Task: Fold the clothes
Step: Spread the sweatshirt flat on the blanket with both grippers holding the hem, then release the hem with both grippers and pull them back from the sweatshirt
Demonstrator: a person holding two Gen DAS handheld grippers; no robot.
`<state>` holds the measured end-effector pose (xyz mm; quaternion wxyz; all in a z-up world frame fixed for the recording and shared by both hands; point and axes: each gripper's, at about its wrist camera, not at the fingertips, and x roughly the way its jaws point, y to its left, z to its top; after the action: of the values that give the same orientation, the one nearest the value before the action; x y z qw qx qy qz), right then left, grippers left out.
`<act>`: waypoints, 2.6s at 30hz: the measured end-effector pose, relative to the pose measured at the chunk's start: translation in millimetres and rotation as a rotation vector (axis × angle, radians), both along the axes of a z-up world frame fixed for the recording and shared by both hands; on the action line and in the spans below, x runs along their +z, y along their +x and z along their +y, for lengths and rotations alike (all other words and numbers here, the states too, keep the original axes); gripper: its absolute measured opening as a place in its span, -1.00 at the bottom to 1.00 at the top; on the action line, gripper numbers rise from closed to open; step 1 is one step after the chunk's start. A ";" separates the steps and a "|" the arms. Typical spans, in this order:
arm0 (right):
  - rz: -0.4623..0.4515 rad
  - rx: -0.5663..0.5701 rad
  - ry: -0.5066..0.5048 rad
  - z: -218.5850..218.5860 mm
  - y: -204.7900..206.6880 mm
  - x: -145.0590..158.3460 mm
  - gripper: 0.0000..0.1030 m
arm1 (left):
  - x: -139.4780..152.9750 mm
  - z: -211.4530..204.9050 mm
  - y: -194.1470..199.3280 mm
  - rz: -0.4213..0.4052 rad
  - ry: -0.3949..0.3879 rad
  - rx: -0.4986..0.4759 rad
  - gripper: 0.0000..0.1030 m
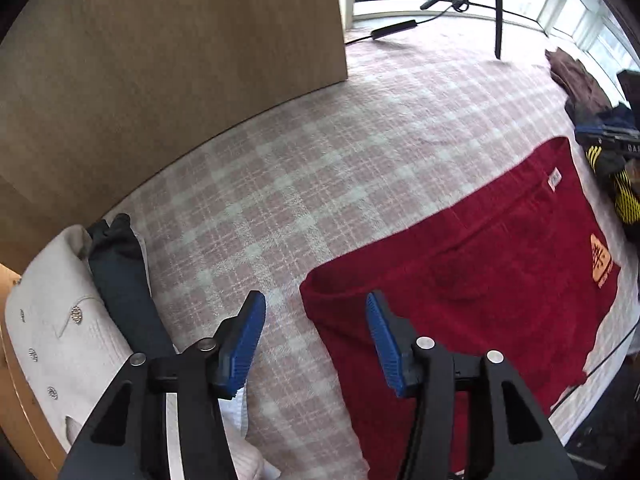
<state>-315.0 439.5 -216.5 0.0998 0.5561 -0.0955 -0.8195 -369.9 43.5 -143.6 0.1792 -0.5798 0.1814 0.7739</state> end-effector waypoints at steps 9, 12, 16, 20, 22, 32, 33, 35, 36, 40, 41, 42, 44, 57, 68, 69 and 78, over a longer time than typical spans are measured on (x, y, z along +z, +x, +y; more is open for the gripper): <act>0.036 0.290 0.043 -49.4 8.8 0.2 -0.01 | -19.4 56.4 9.8 -0.039 -0.076 -0.304 0.00; 0.027 0.407 0.095 -73.6 7.5 -3.2 -0.01 | -30.0 73.3 7.2 -0.057 -0.130 -0.393 0.05; 0.016 0.545 0.158 -99.1 7.4 -8.3 -0.01 | -45.7 79.6 7.2 -0.107 -0.168 -0.437 0.05; 0.012 0.614 0.202 -108.4 7.9 -12.8 0.01 | -49.2 73.9 10.0 -0.115 -0.143 -0.443 0.05; 0.010 0.642 0.215 -111.3 8.4 -14.8 0.11 | -49.0 68.9 8.5 -0.126 -0.113 -0.429 0.04; 0.000 0.784 0.282 -125.6 10.8 -24.8 -0.32 | -43.4 49.5 6.7 -0.107 -0.064 -0.390 -0.90; 0.003 0.784 0.274 -124.5 11.3 -22.8 -0.35 | -42.7 46.9 5.4 -0.108 -0.065 -0.379 -0.94; 0.008 0.777 0.253 -121.2 12.4 -17.5 -0.46 | -39.5 41.5 2.7 -0.107 -0.056 -0.364 -0.93; 0.009 0.776 0.246 -120.3 12.9 -15.3 -0.46 | -35.8 39.8 1.4 -0.099 -0.046 -0.365 -0.90; 0.001 0.775 0.268 -119.9 12.1 -14.2 -0.59 | -26.8 45.0 -2.2 -0.047 -0.093 -0.412 -0.09; -0.003 0.773 0.272 -119.7 10.8 -15.1 -0.59 | -27.4 47.0 -2.5 -0.048 -0.100 -0.426 -0.07; -0.002 0.768 0.268 -118.8 9.7 -14.8 -0.59 | -28.0 49.1 -2.8 -0.049 -0.106 -0.441 -0.10; 0.002 0.758 0.259 -116.5 8.0 -13.4 -0.59 | -29.5 52.9 -3.5 -0.053 -0.120 -0.469 -0.10; 0.023 0.752 0.224 -106.4 9.0 -1.5 -0.91 | -16.4 5.1 15.5 -0.037 -0.100 -0.466 -0.97; 0.015 0.844 0.254 -136.3 5.8 -8.0 -0.44 | -13.4 -8.5 15.2 -0.055 -0.110 -0.477 -0.64; 0.013 0.853 0.256 -139.1 5.8 -9.2 -0.38 | -13.1 -9.3 15.5 -0.054 -0.114 -0.486 -0.40; 0.020 0.927 0.312 -152.3 12.0 -12.5 -0.43 | -24.0 -21.2 26.5 -0.062 -0.161 -0.557 -0.67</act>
<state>-303.0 287.2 -229.0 0.3705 0.5404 0.2872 -0.6987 -343.4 22.4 -167.6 0.3437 -0.5433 0.3890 0.6598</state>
